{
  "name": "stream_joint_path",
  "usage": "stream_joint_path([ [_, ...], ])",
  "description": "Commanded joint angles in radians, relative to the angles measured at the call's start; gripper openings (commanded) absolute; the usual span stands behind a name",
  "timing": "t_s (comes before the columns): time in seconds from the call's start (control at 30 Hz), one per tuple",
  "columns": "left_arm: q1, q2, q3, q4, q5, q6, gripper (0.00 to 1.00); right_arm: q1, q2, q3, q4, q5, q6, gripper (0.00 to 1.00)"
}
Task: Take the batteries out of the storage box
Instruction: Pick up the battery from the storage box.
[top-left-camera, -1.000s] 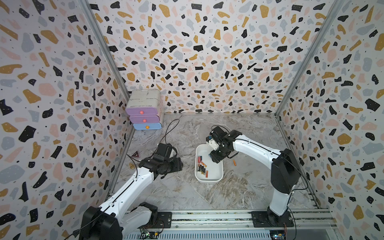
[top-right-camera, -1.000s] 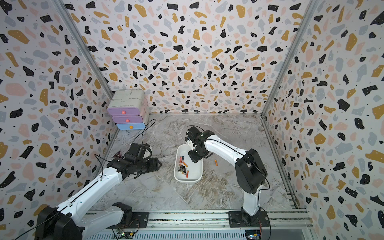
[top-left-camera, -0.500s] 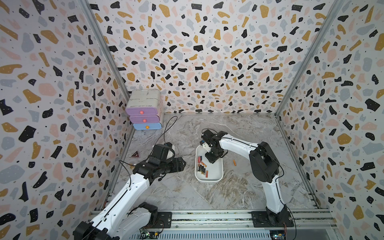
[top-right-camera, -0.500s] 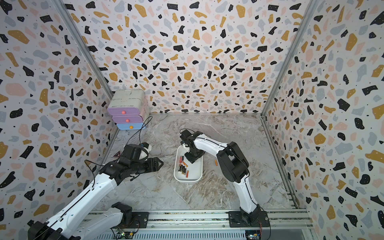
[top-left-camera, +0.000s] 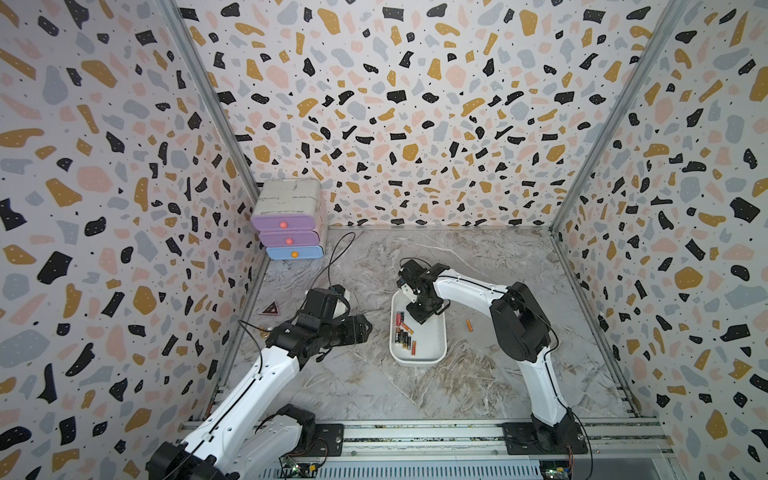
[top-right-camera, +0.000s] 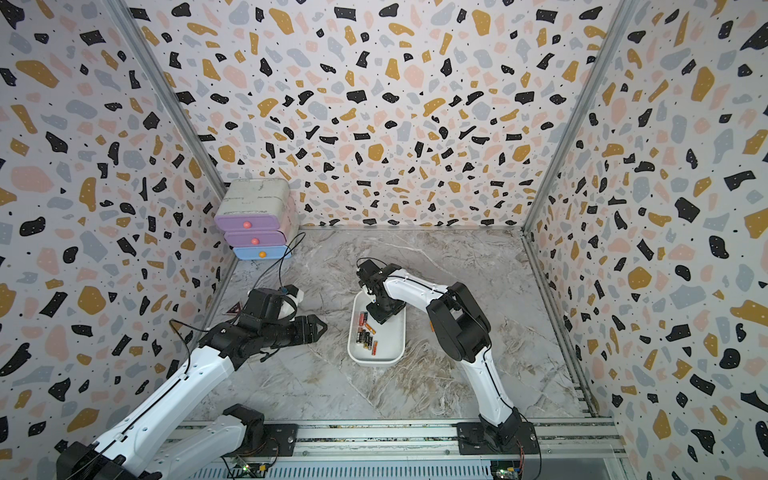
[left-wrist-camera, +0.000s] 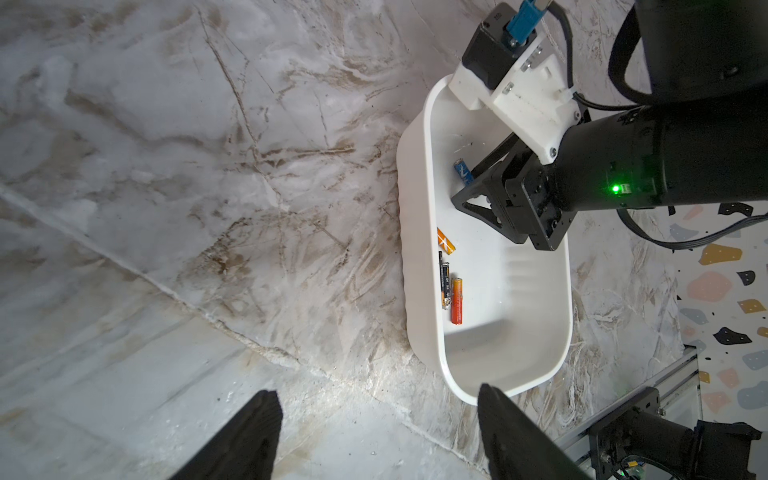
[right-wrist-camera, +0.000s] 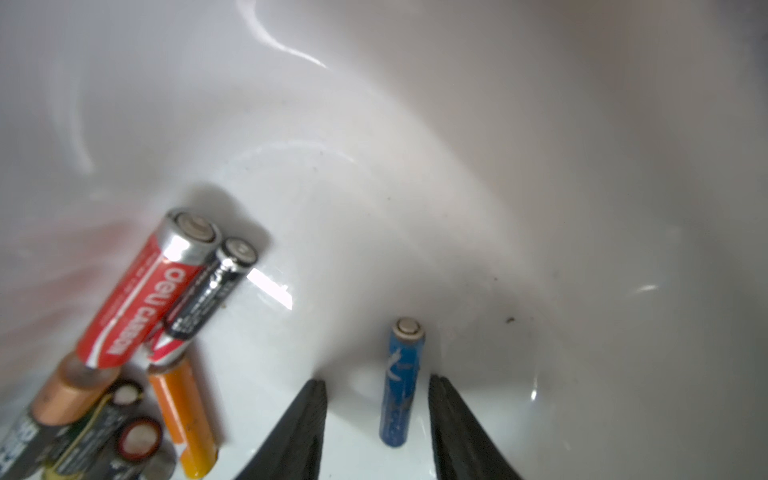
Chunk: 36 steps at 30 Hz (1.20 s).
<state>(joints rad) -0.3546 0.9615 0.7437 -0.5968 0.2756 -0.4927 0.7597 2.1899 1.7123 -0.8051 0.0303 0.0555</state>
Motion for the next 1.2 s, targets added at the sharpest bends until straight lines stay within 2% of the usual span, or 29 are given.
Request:
stream_joint_path([
  [0.0,0.003,0.003,0.005,0.017,0.002,0.016,0.78,0.001,0.02,0.028,-0.007,-0.015,-0.001,0.4],
  [0.17,0.003,0.001,0.013,0.002,-0.012,0.019,0.78,0.001,0.017,0.032,-0.027,-0.019,0.01,0.19],
  [0.43,0.004,0.004,0.009,0.005,-0.016,0.013,0.78,0.001,0.005,0.03,-0.045,-0.01,0.039,0.04],
  [0.6,0.003,-0.025,0.023,-0.025,-0.036,0.011,0.78,0.001,-0.06,0.029,-0.057,-0.017,0.067,0.02],
  [0.9,0.003,-0.075,0.118,-0.097,-0.084,0.007,0.78,-0.003,-0.348,-0.03,-0.077,-0.043,0.12,0.0],
  [1.07,0.0,-0.048,0.15,-0.113,-0.073,0.008,0.78,-0.048,-0.454,-0.086,-0.133,-0.031,0.163,0.0],
  [1.17,-0.031,-0.019,0.193,-0.134,-0.078,0.008,0.78,-0.135,-0.554,-0.203,-0.143,-0.002,0.211,0.01],
])
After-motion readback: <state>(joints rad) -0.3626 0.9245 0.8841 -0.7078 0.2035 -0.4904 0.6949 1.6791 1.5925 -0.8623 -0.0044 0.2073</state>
